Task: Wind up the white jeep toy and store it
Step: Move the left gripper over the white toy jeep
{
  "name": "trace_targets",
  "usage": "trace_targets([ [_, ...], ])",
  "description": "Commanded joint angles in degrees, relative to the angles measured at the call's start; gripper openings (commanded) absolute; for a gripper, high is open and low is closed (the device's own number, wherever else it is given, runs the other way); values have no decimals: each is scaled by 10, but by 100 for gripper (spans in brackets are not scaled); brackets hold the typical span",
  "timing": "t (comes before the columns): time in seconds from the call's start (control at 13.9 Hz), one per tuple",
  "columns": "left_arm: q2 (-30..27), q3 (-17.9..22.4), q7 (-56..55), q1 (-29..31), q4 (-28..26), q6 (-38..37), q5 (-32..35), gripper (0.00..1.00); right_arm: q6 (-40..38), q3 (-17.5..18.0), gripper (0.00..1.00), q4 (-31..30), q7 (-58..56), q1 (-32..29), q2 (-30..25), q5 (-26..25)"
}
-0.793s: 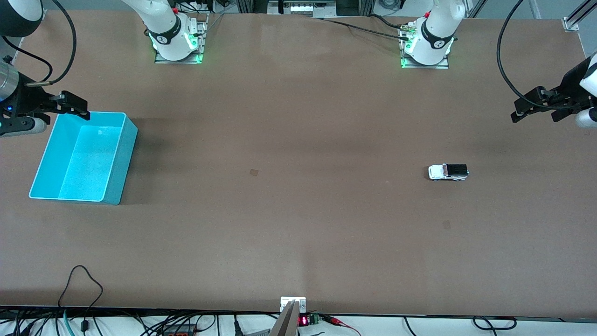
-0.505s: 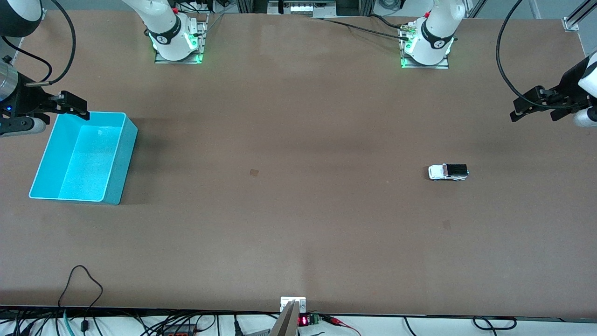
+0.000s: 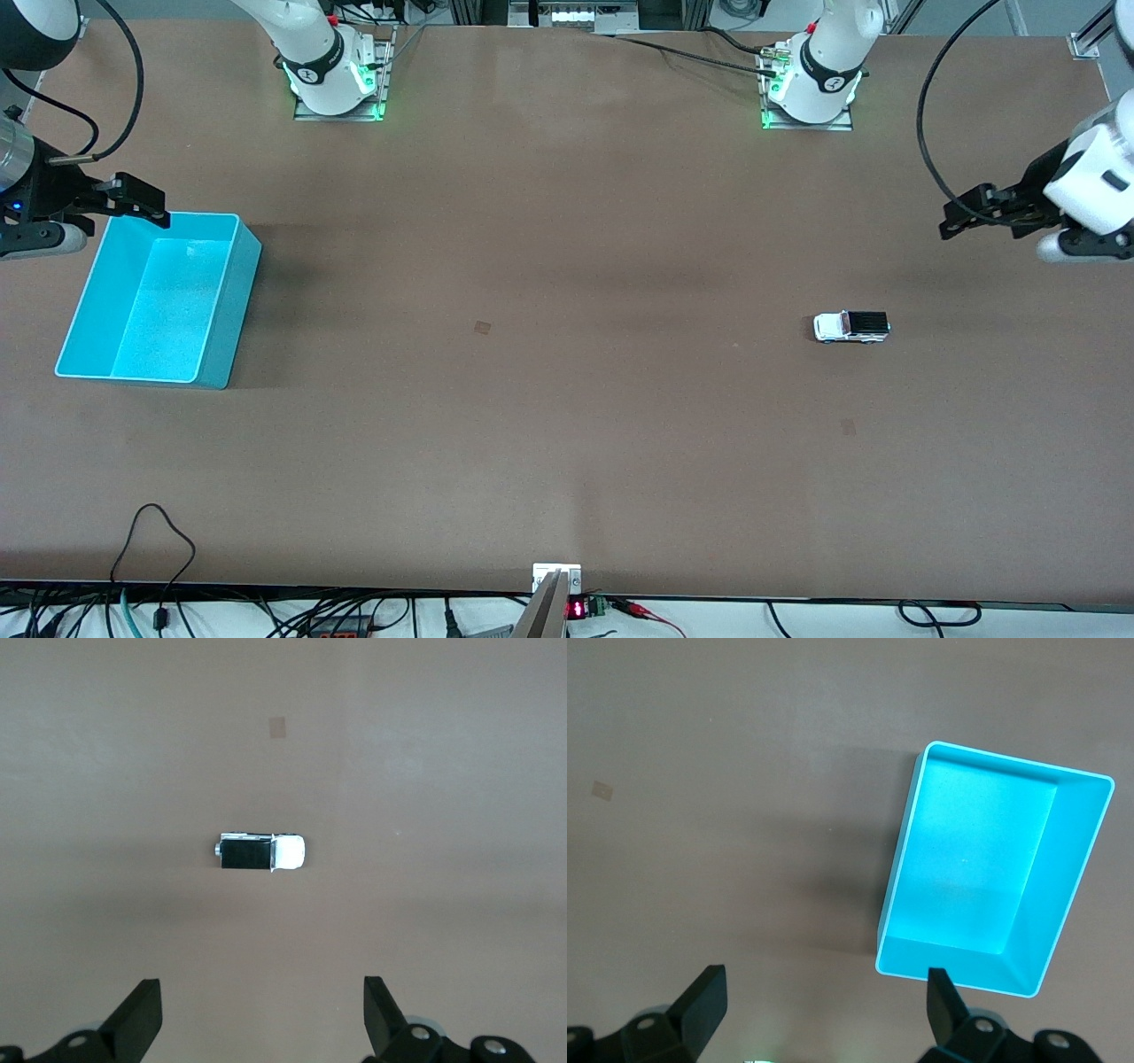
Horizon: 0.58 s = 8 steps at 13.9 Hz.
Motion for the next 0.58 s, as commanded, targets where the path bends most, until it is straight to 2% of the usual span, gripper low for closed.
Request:
trace_targets([
  [0.0,15,-2,18,-1,-63,65,9,100,-10,-1,100,5,7,-2,-2,11],
  [0.5,106,-1,170,7,-135,191,11,100,-10,-1,100,5,7,-2,-2,11],
])
